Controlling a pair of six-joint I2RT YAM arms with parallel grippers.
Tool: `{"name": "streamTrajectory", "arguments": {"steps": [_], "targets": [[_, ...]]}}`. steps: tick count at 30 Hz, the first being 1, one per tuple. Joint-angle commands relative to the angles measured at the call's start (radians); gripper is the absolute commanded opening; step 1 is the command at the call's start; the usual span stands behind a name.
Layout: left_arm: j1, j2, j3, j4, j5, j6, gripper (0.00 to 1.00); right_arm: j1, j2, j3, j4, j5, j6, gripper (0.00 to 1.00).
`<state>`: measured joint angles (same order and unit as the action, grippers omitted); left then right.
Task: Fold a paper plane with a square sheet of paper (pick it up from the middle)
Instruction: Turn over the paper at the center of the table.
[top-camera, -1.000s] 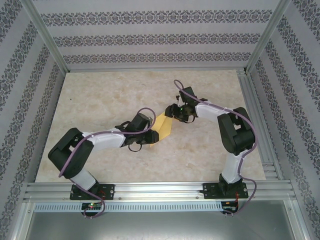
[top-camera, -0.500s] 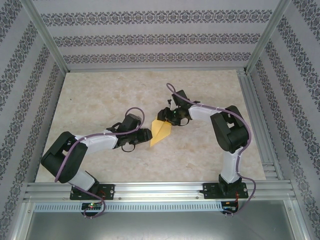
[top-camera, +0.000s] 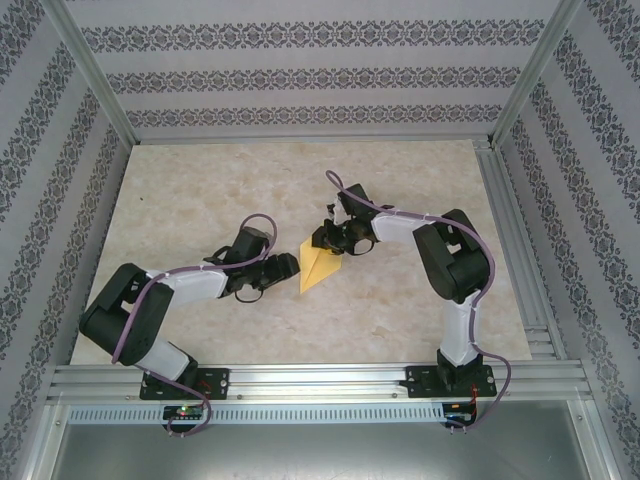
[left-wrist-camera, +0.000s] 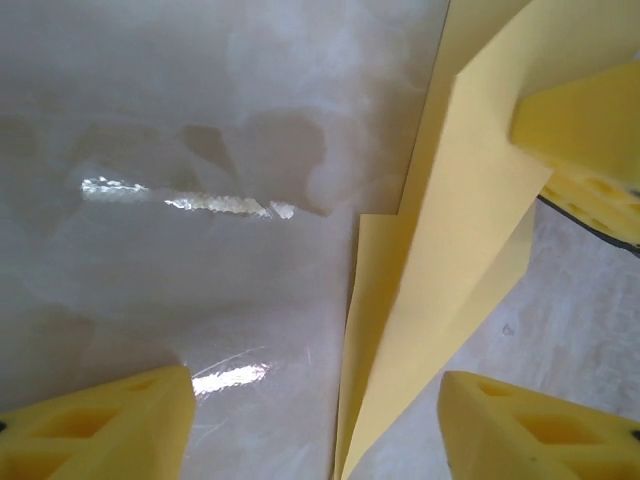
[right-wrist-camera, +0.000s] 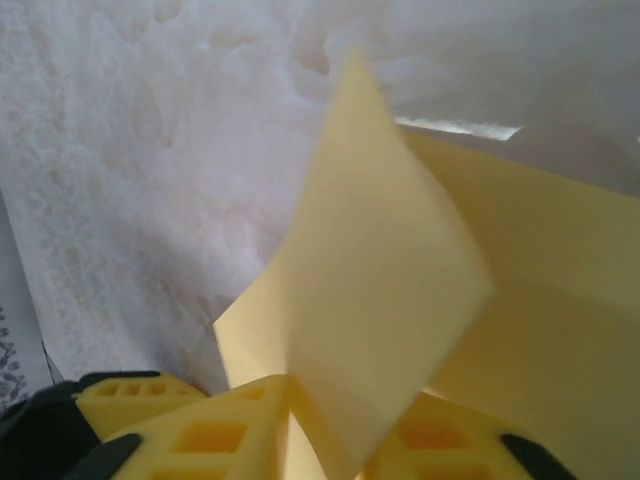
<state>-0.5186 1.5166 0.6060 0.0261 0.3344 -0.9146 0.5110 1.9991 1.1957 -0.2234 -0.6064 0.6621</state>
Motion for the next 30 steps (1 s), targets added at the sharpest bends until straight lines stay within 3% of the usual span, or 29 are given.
{"name": "streamTrajectory", "arguments": {"steps": [1, 5, 10, 15, 19, 22, 30], "targets": [[0.055, -0.039, -0.03, 0.037, 0.079, 0.009, 0.7, 0.011, -0.003, -0.003, 0.069, -0.036, 0.012, 0.13], [0.097, -0.077, -0.067, 0.063, 0.138, 0.007, 0.79, 0.001, -0.077, -0.05, 0.196, -0.072, 0.048, 0.06], [0.119, -0.156, -0.081, 0.11, 0.213, 0.005, 0.91, -0.039, -0.168, -0.105, 0.384, -0.182, 0.139, 0.05], [0.119, -0.206, -0.065, 0.165, 0.275, -0.011, 1.0, -0.05, -0.205, -0.107, 0.429, -0.244, 0.188, 0.06], [0.117, -0.213, -0.05, 0.223, 0.295, -0.033, 1.0, -0.048, -0.213, -0.132, 0.571, -0.297, 0.299, 0.06], [0.118, -0.205, -0.033, 0.253, 0.306, -0.038, 0.94, -0.042, -0.21, -0.142, 0.649, -0.329, 0.367, 0.06], [0.118, -0.191, -0.006, 0.268, 0.316, -0.015, 0.58, -0.028, -0.206, -0.137, 0.599, -0.346, 0.34, 0.07]]}}
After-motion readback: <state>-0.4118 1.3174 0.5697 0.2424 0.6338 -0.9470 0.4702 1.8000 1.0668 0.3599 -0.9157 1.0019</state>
